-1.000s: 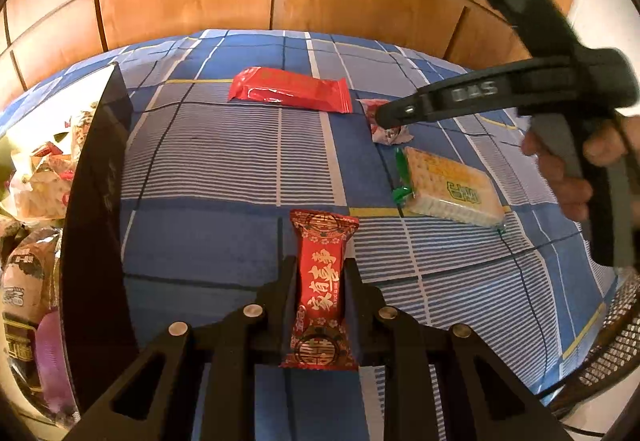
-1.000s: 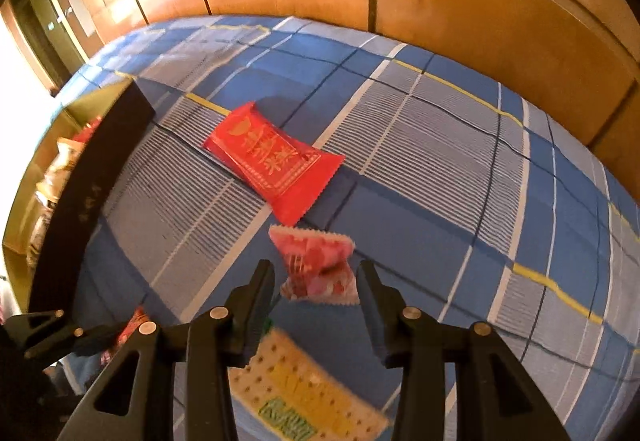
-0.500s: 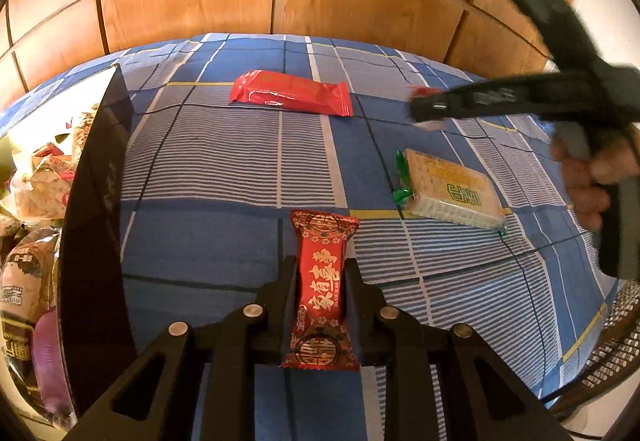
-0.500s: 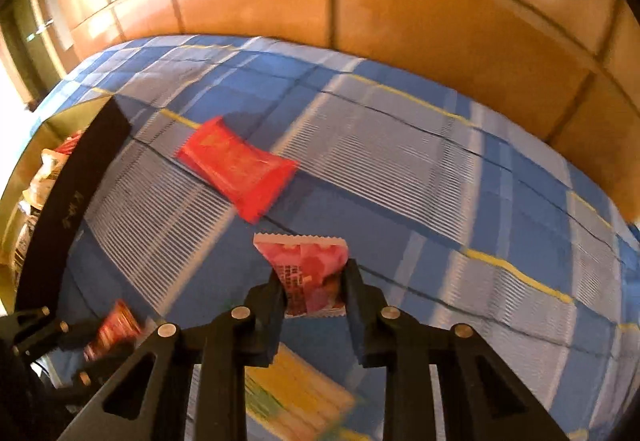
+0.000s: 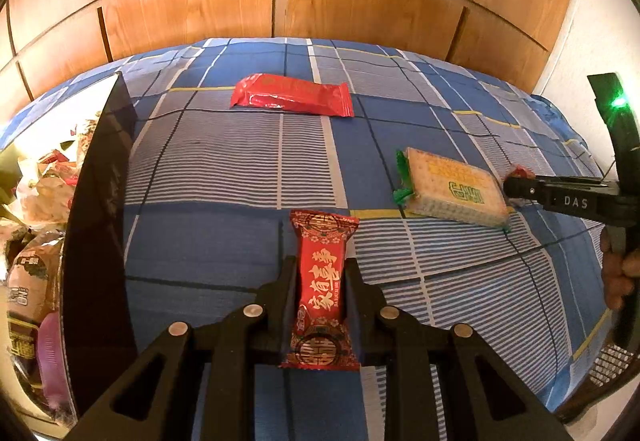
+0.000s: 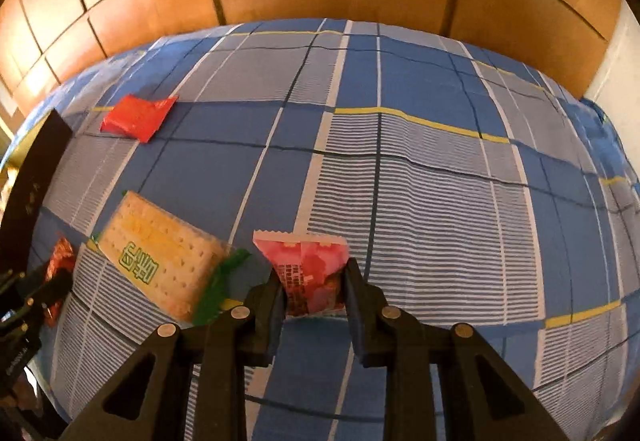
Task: Organize snacks
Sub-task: 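Grasp the pink wrapper with the right gripper, then carry the red candy bar into the gold tray with the left gripper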
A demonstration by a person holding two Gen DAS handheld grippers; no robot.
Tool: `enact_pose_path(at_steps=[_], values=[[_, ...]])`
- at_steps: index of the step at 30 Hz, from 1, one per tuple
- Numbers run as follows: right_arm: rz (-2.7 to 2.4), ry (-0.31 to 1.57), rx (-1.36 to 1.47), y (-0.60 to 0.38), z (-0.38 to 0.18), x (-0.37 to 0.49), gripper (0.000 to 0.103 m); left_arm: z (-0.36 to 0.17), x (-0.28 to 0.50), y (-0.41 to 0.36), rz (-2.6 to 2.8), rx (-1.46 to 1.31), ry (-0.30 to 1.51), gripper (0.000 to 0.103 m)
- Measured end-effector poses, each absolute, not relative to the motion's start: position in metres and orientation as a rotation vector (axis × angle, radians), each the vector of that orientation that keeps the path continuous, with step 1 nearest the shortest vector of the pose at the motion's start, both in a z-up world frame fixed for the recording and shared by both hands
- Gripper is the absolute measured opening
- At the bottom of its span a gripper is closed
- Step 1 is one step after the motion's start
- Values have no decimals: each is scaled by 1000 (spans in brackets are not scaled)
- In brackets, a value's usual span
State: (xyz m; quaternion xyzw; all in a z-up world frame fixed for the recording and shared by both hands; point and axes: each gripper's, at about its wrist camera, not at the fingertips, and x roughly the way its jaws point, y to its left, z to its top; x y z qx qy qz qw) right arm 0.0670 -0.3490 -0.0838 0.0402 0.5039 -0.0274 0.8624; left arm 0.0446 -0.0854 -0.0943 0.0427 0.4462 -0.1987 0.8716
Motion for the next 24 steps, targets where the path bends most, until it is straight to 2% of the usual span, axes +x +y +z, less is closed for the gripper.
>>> enact_pose_path(at_steps=[24], values=[[-71,916,97,-349,-90,52,28,-94,44,-90,-389,121,924,22]])
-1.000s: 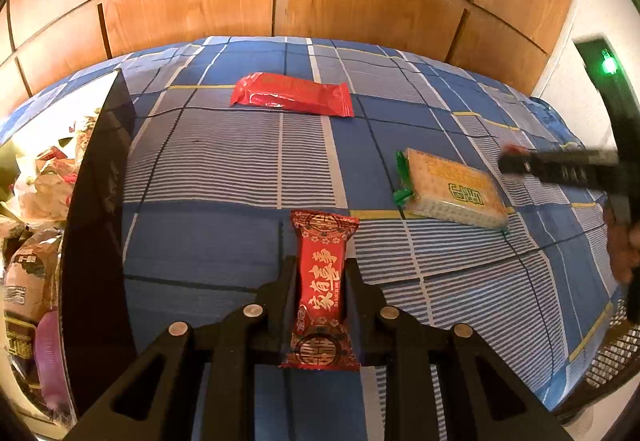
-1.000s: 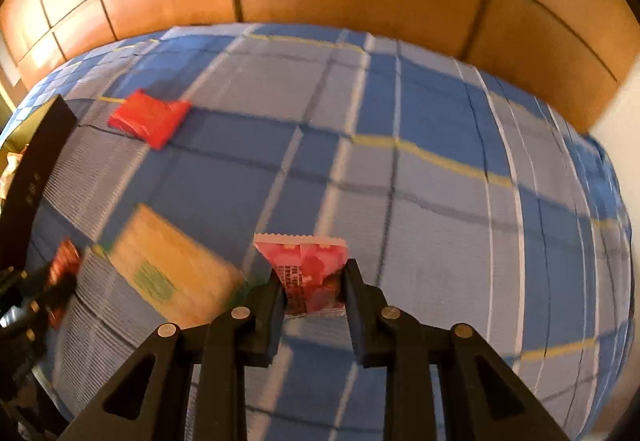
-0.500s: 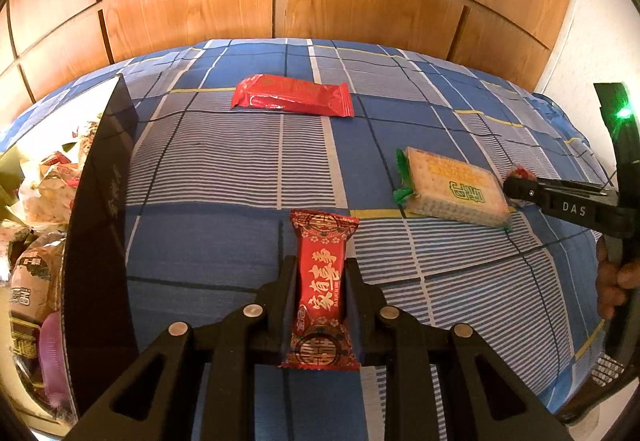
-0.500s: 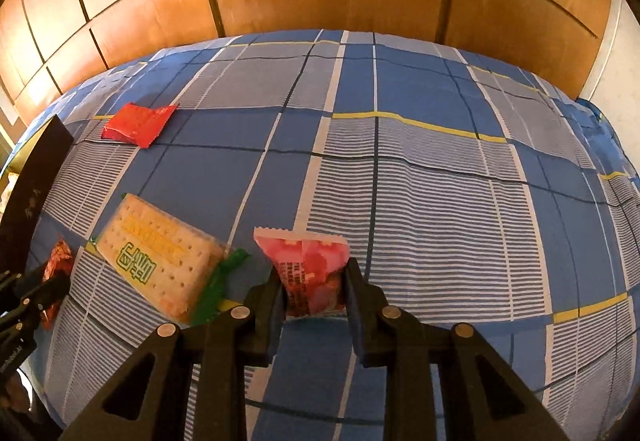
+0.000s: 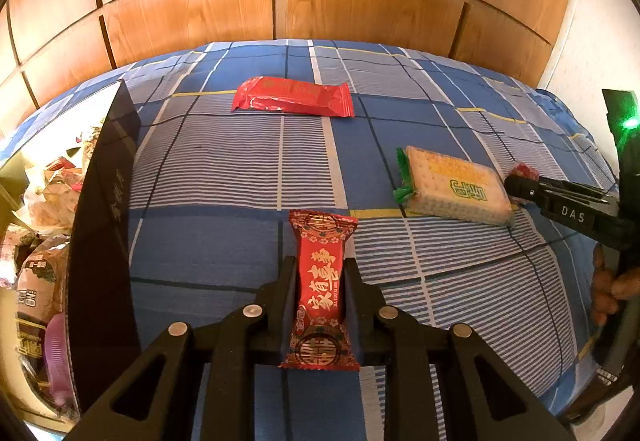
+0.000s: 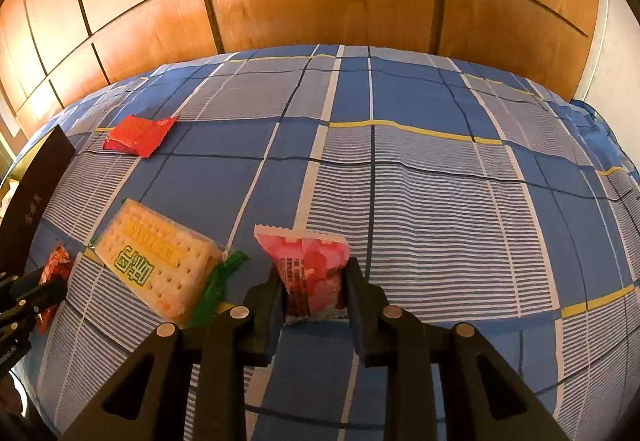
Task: Organize snacks
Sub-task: 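Carry the red candy bar into the gold tray with the left gripper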
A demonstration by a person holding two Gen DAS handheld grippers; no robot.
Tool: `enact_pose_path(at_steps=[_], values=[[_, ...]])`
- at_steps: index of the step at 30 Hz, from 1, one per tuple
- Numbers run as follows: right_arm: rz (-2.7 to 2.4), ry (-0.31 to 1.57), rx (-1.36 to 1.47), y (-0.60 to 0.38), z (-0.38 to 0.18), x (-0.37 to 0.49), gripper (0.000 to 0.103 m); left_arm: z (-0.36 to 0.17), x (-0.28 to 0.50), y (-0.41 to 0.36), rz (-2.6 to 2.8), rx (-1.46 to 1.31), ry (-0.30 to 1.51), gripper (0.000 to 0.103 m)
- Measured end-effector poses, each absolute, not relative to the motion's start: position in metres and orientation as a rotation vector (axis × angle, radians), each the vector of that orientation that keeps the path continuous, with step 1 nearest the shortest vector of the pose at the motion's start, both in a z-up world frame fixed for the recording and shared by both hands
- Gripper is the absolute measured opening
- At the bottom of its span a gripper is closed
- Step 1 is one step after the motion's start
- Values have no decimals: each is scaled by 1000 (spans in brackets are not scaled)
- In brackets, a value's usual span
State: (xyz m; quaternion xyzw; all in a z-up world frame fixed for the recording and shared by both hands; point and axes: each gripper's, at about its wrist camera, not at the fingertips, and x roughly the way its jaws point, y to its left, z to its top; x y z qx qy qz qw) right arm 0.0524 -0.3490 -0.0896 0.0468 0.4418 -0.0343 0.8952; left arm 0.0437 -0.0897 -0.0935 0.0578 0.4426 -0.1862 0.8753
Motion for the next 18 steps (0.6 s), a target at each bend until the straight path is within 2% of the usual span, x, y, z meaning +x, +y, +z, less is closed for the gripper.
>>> enact_pose_path(at_steps=[12,18], values=[[-68,889,88,-349,-91,50,28,-87,39,-88,-389,116,946,22],[-68,880,77,-349,-91,49,28,-67,29,-86,-376,116,907,22]])
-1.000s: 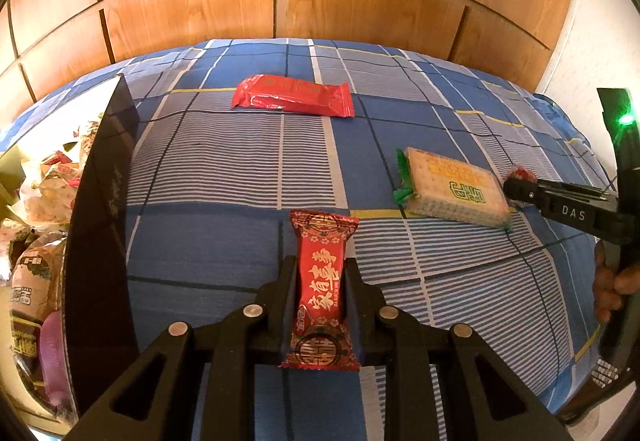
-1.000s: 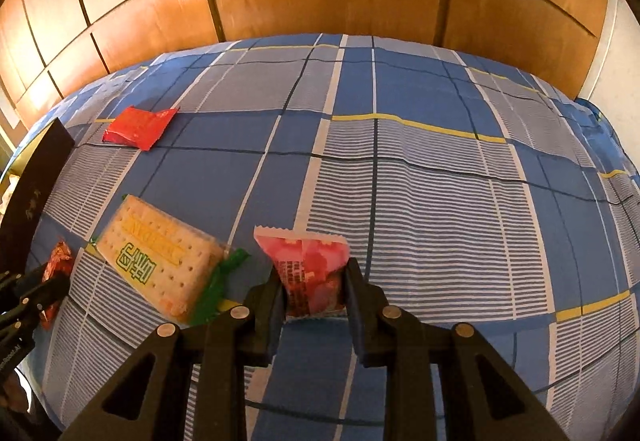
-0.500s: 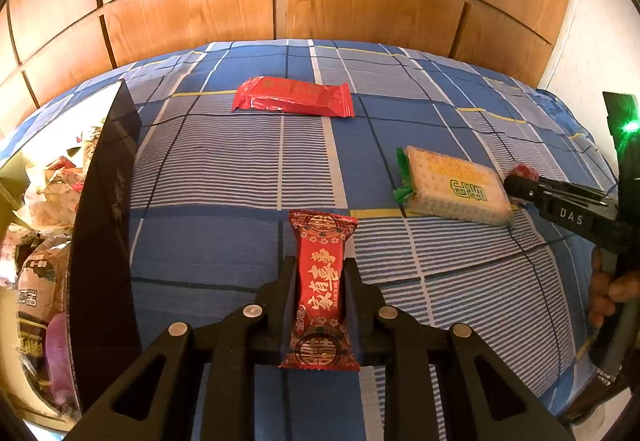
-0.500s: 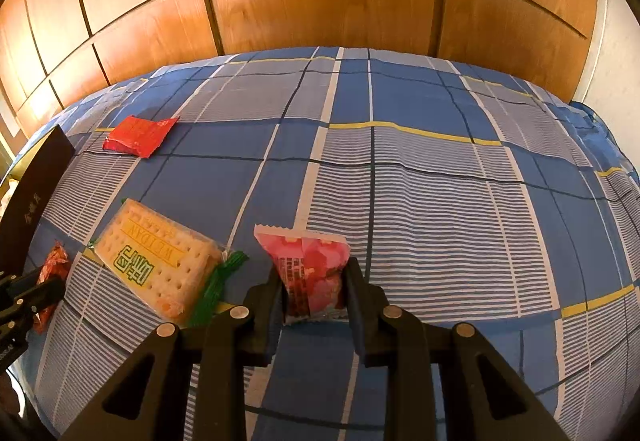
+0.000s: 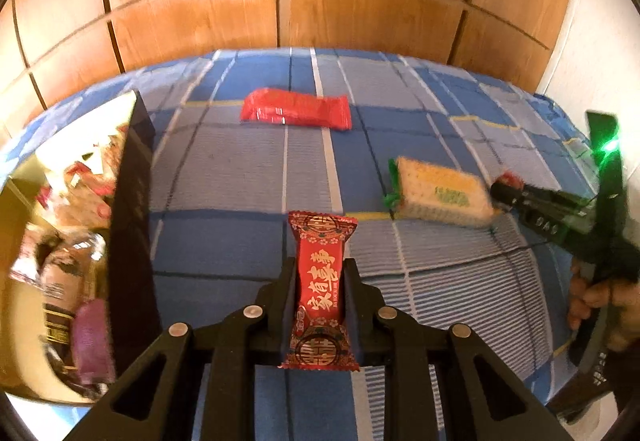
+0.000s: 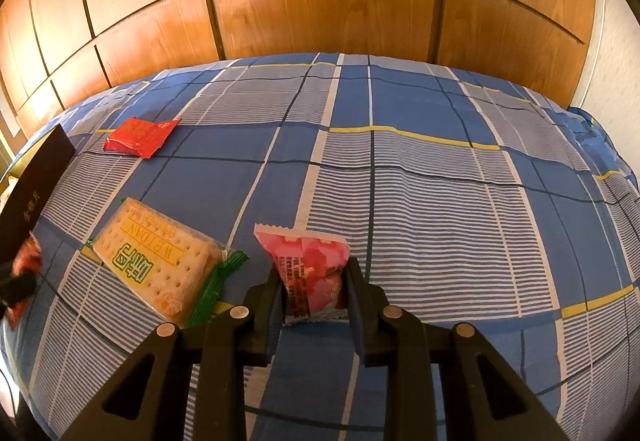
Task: Organize snacks
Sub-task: 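Carry the red candy bar into the gold tray with the left gripper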
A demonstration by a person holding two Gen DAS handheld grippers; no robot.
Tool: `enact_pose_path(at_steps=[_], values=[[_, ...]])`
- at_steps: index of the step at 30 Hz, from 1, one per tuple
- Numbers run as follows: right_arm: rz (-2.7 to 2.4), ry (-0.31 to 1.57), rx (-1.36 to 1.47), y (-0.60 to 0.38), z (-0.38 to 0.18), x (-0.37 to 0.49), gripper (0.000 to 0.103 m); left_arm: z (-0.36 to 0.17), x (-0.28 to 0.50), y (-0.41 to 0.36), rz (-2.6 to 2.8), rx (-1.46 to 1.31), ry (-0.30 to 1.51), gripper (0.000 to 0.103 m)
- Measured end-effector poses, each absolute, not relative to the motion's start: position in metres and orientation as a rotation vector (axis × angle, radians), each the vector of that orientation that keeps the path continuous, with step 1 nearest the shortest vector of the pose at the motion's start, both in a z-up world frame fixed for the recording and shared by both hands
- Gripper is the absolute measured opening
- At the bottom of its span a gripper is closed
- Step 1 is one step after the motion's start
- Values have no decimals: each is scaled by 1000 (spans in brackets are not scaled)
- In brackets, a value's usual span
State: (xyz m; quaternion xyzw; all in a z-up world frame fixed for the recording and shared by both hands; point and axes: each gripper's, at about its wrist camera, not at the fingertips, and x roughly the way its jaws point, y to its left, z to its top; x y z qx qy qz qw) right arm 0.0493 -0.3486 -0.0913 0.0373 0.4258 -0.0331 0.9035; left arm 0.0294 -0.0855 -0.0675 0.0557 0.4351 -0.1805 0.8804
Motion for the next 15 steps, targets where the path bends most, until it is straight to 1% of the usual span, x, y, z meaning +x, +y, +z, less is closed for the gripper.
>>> enact_pose_path(at_steps=[8,15], values=[[-75,877,63,-347,-91,49,28,-27,21,-76,-355,88,834,22],[-78,876,57,-346,-91,49,28,-11,18,-68,-332,75,808,22]])
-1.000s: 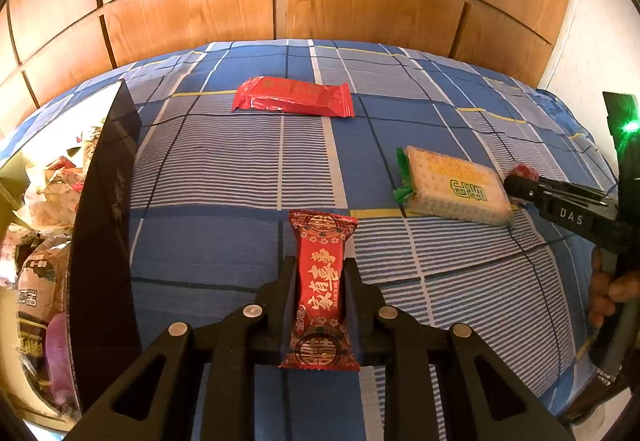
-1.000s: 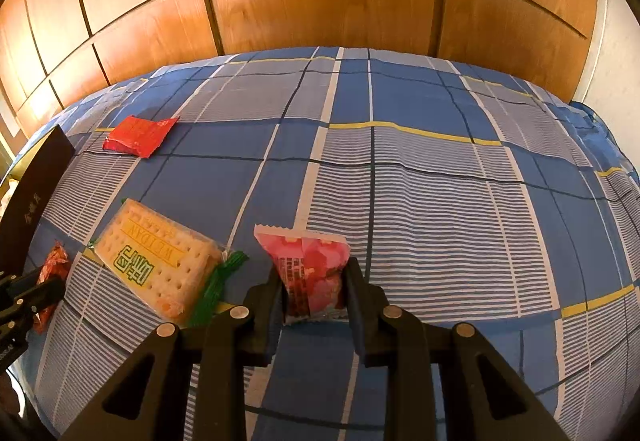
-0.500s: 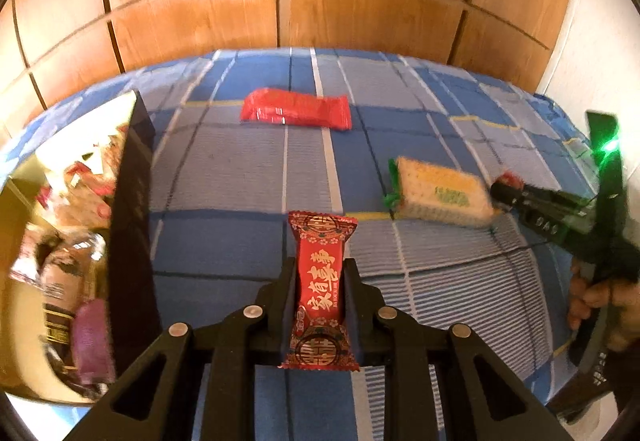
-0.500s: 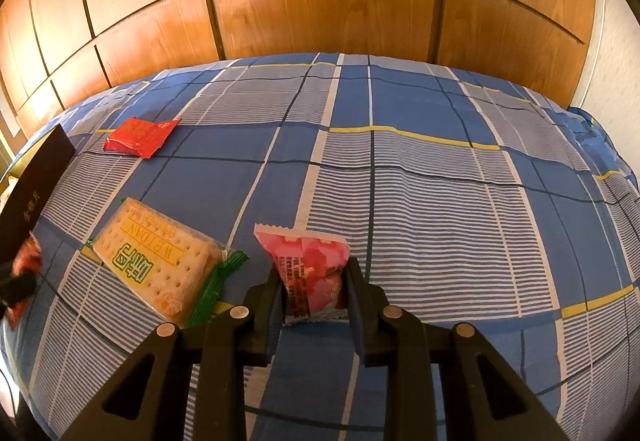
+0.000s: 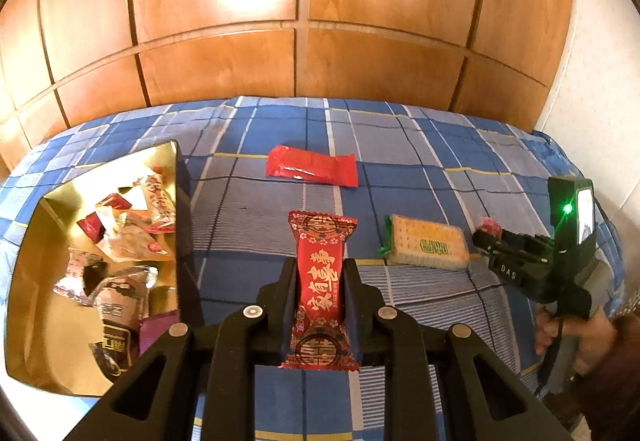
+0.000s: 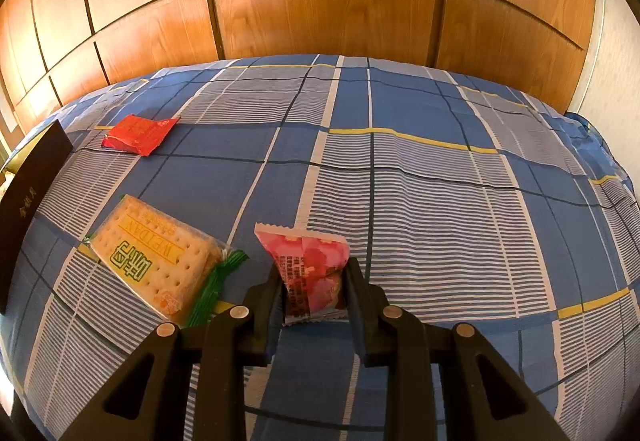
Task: Organize snacks
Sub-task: 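Carry the red candy bar into the gold tray with the left gripper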
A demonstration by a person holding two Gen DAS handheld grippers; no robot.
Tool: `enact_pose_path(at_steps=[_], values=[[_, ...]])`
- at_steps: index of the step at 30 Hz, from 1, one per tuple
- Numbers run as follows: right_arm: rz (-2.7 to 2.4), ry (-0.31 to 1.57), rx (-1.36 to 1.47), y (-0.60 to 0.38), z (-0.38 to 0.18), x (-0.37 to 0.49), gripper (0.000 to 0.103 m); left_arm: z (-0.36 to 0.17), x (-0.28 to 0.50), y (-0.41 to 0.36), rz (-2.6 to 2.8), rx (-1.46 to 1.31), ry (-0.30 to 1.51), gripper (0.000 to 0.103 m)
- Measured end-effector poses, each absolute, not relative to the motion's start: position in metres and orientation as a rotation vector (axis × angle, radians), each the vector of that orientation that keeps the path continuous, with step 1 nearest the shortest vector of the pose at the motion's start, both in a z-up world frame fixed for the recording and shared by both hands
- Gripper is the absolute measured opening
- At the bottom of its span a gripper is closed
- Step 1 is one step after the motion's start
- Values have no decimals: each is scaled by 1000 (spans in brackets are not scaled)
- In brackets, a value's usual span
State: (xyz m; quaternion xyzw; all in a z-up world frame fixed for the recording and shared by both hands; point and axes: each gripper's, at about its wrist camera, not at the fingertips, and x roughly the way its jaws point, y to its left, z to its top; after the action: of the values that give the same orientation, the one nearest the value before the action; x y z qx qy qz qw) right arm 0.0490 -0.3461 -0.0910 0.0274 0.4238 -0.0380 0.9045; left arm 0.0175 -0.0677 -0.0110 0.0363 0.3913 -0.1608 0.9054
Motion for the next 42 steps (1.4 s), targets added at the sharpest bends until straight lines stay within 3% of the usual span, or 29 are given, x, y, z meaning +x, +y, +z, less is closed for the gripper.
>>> enact_pose_path(at_steps=[11,26,42], values=[[-79,876,55,-346,-91,49,28,1,24,-25,-241,26,791,22],[-72,873,64,-348,-91,49,28,-29,35,157,134,-304,885,22],[-76,875,56,-347,-91,49,28,-70,39,149,119,-320,984,28]])
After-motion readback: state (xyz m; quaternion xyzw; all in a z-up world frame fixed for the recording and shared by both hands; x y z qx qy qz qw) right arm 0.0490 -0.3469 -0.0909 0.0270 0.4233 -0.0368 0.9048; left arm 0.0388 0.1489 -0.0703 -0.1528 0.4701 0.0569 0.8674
